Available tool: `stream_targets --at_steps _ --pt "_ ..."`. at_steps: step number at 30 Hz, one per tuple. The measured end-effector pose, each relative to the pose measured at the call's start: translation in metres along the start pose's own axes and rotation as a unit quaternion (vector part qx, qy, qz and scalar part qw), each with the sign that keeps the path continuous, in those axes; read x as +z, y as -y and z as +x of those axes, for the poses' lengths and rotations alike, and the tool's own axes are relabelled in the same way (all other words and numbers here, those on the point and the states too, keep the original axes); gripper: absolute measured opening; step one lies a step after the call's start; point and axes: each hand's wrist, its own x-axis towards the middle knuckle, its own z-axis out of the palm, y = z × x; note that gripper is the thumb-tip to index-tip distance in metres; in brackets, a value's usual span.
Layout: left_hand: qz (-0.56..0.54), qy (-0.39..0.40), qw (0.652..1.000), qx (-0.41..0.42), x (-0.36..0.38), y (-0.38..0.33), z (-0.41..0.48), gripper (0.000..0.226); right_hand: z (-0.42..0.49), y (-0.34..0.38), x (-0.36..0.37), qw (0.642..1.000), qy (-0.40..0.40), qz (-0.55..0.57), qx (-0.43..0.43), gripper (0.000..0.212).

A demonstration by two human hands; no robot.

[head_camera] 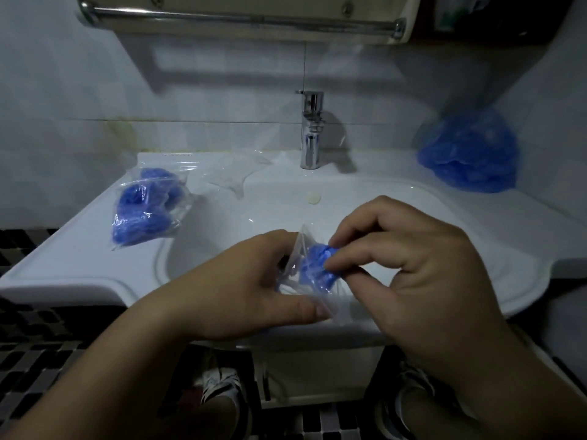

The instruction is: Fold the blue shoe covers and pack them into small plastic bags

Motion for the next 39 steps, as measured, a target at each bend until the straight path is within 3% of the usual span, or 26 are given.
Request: stream_targets --at_steps 4,8,11,15,18,24,28,33,35,39 --pt "0.038 -0.012 0.999 -0.011 0.001 -0.004 0.0 0.047 0.0 0.004 -0.003 1.0 -0.004 -0.013 -0.022 0.017" --pt "0.025 -0.024 0.999 0.029 0.003 -0.004 0.003 0.041 0.0 0.0 0.002 0.994 0.106 -0.008 -0.014 0.018" --pt "0.016 -0.016 0.999 0.037 0.003 -0.003 0.003 0.036 -0.002 -0.002 0.005 0.991 0.131 0.039 0.016 0.021" --pt "-0.011 -0.04 0.998 0.052 0.0 -0.001 0.003 0.029 0.0 0.002 -0.001 0.985 0.139 0.083 0.052 0.042" --pt "-0.005 -0.072 0.996 0.057 -0.002 -0.001 0.005 0.03 -0.002 0.004 0.001 0.989 0.132 0.019 0.064 0.061" --pt "0.075 -0.113 0.989 0.054 0.0 -0.004 0.002 0.028 -0.002 0.019 0.005 0.959 0.234 0.025 0.158 0.081" --pt "0.153 -0.131 0.98 -0.005 -0.012 0.009 0.001 0.025 -0.001 0.015 0.006 0.946 0.247 0.098 0.184 0.072" --pt "0.298 -0.227 0.912 -0.166 -0.06 0.061 -0.012 0.032 0.001 0.003 0.015 0.957 0.161 0.087 0.224 0.056" --pt "0.344 -0.251 0.876 -0.228 -0.073 0.078 -0.017 0.035 0.008 -0.001 0.025 0.953 0.166 0.071 0.243 0.049" --pt "0.401 -0.274 0.805 -0.341 -0.075 0.09 -0.026 0.065 0.028 0.001 0.055 0.949 0.182 0.072 0.248 0.041"
